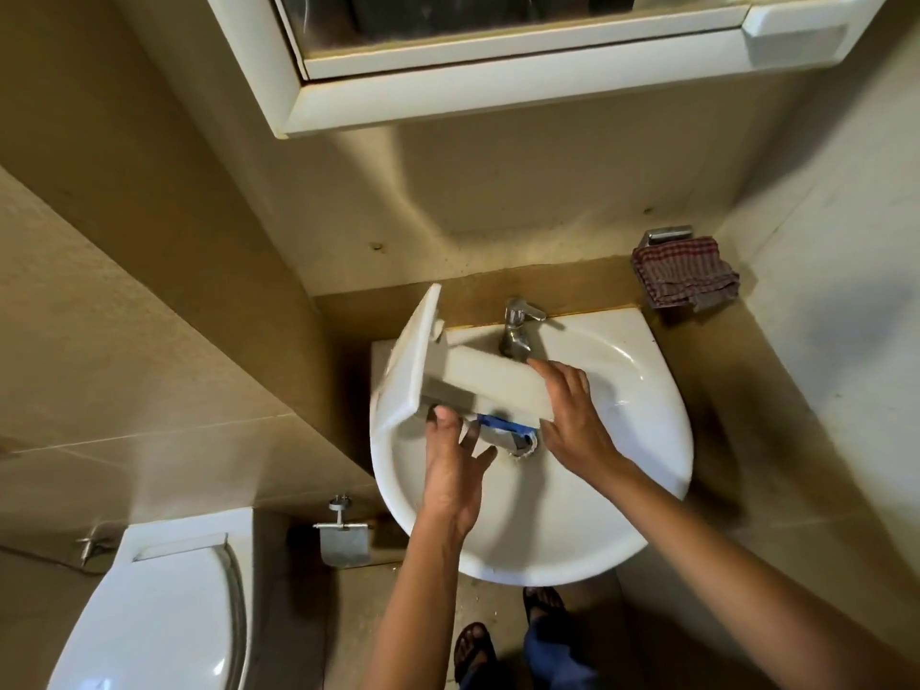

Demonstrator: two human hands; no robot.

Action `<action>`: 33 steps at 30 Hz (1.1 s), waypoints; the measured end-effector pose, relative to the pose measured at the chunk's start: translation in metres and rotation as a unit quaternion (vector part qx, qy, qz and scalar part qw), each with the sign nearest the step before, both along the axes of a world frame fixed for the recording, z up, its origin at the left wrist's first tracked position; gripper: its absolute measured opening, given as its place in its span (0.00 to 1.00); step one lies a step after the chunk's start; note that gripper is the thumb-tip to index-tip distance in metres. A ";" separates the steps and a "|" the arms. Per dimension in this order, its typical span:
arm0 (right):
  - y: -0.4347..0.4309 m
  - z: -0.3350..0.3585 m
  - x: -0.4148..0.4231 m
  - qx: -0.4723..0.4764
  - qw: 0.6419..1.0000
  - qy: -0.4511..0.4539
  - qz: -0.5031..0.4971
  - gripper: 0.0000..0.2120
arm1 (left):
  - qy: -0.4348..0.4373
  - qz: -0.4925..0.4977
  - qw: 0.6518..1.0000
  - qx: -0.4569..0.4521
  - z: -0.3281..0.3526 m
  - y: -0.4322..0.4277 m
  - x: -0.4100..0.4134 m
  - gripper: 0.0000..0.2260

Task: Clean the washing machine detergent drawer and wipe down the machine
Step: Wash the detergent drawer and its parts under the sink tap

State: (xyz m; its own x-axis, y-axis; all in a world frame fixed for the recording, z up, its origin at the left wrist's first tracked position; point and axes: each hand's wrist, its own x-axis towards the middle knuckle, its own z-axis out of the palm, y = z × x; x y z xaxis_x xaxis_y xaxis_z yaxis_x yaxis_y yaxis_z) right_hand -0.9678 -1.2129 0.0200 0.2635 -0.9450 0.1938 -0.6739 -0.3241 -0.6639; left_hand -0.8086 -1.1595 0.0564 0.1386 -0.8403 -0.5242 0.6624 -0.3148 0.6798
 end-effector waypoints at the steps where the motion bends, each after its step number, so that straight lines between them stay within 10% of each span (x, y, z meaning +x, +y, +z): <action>1: 0.004 -0.001 0.002 -0.049 0.998 0.027 0.002 0.37 | -0.003 0.005 1.000 0.000 0.001 -0.001 -0.003 0.56; 7: 0.037 -0.029 0.008 -0.222 0.963 0.145 0.052 0.30 | 0.093 0.088 0.991 0.048 -0.025 0.002 -0.014 0.52; 15: 0.047 -0.029 -0.023 0.053 0.993 -0.094 0.050 0.37 | 0.083 0.048 0.995 0.025 -0.049 0.018 -0.026 0.47; 18: 0.033 -0.026 -0.020 0.267 0.896 -0.291 -0.202 0.32 | 0.110 0.061 0.992 0.030 -0.057 0.019 -0.033 0.45; 22: -0.010 -0.026 -0.037 0.521 0.743 -0.380 -0.182 0.25 | 0.110 0.057 0.990 0.070 -0.072 0.020 -0.039 0.49; 33: -0.020 -0.051 -0.036 0.556 0.707 -0.384 -0.210 0.08 | 0.121 0.048 0.986 0.104 -0.097 0.038 -0.046 0.53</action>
State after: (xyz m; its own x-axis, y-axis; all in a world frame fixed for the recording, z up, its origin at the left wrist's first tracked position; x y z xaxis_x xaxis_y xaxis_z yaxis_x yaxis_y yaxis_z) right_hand -1.0040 -1.2333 -0.0306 0.1344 -0.5900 -0.7962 0.1417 0.8066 -0.5738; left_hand -0.8544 -1.1210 -0.0408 0.0626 -0.6996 -0.7118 0.8307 -0.3588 0.4257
